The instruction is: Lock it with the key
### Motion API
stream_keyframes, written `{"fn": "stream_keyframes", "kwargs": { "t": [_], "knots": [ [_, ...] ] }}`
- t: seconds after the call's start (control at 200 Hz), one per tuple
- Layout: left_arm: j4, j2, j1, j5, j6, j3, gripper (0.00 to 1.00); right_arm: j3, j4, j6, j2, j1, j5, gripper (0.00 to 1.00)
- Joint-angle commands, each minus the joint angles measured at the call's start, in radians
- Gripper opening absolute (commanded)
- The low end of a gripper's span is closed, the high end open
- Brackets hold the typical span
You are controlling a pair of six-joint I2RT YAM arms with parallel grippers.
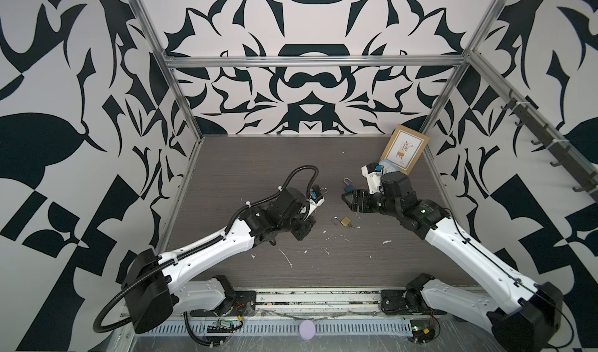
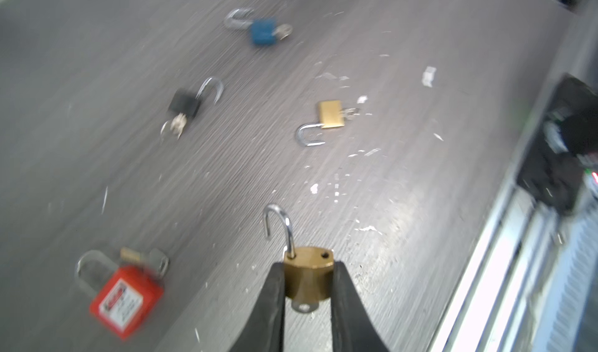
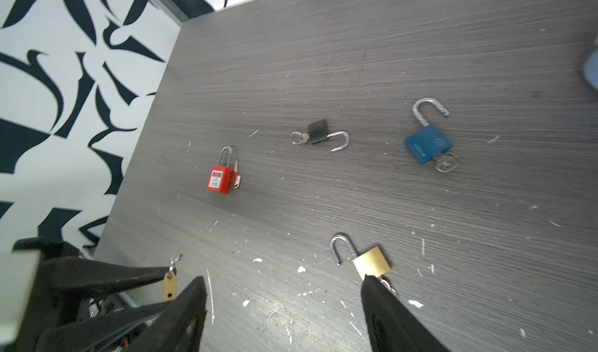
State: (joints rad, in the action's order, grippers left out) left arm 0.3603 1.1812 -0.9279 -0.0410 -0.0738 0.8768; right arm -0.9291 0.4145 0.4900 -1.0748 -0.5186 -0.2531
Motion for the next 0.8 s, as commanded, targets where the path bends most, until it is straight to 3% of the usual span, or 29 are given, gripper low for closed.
{"fn": "stream_keyframes", "kwargs": {
  "t": [0.0,0.205,0.45,0.795],
  "knots": [
    [-0.166,-0.094,0.002,-0.193,-0.304,-0.090,0.00,-0.076,0.059,-0.062,-0.019,0.002,-0.157,0.76],
    [-0.119,-0.108,0.003,-0.209,-0.425,-0.080,0.00,-0.090,0.062,-0.080,-0.040,-0.025,-0.245,0.76],
    [-0.094,-0.078,0.001,-0.205,-0.450,-0.037,0.00,-0.124,0.095,-0.114,-0.105,-0.150,-0.166,0.74],
    [-0.112,-0.079,0.001,-0.175,-0.457,-0.028,0.00,-0.110,0.139,-0.134,-0.134,-0.209,-0.106,0.63]
  ]
}}
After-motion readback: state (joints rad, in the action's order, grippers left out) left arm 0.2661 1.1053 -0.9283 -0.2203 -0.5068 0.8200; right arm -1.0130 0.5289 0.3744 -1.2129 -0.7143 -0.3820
